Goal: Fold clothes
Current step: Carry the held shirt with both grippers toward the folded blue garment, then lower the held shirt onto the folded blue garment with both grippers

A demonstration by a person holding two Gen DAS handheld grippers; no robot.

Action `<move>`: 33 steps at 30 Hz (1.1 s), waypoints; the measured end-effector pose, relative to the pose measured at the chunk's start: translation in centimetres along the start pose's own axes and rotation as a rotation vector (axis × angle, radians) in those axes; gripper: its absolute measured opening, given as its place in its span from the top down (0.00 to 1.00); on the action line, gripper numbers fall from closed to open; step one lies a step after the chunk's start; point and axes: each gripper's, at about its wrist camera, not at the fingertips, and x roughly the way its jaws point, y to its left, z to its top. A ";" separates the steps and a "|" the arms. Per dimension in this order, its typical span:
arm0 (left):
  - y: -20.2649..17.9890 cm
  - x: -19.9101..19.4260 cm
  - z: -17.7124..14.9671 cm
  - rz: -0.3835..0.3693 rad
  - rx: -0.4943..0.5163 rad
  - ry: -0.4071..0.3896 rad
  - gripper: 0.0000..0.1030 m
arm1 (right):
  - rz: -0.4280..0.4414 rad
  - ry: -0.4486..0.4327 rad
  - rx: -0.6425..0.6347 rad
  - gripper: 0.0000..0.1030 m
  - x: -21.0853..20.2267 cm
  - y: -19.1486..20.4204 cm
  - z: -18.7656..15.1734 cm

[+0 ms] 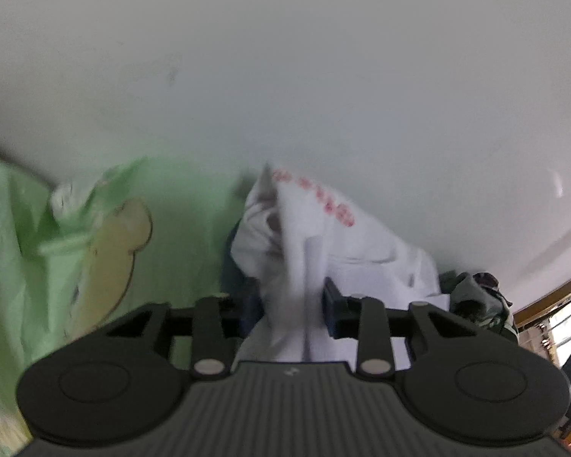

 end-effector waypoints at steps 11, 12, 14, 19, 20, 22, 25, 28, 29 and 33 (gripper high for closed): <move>-10.2 -4.3 -7.0 0.191 0.732 0.034 0.18 | -0.096 0.004 -0.879 0.63 0.3 10.7 -6.7; -10.3 -3.6 -7.6 0.212 0.768 0.049 0.15 | -0.110 0.003 -0.892 0.63 0.7 10.7 -6.8; -10.3 -2.1 -8.6 0.253 0.816 0.079 0.19 | -0.122 0.007 -0.895 0.65 1.2 10.7 -6.8; -8.7 -1.4 -8.2 0.245 0.709 0.091 0.80 | -0.090 0.033 -0.827 0.89 1.3 10.2 -5.3; -8.3 -1.8 -7.9 0.232 0.681 0.081 0.82 | -0.082 0.036 -0.826 0.90 1.0 10.0 -5.1; -8.3 -3.0 -7.7 0.199 0.658 0.068 0.87 | -0.052 0.029 -0.815 0.91 0.0 9.6 -4.5; -9.0 -4.5 -8.3 0.159 0.675 0.070 0.88 | 0.001 0.008 -0.801 0.91 -2.1 8.9 -4.1; -9.3 -4.5 -9.8 0.141 0.719 0.109 0.88 | 0.007 0.024 -0.853 0.91 -2.4 8.5 -4.5; -9.0 -3.8 -10.3 0.157 0.728 0.128 0.88 | 0.004 0.050 -0.863 0.91 -1.8 8.3 -5.0; -7.4 -1.9 -10.8 0.244 0.714 0.152 0.80 | 0.006 0.098 -0.904 0.88 0.6 8.3 -6.5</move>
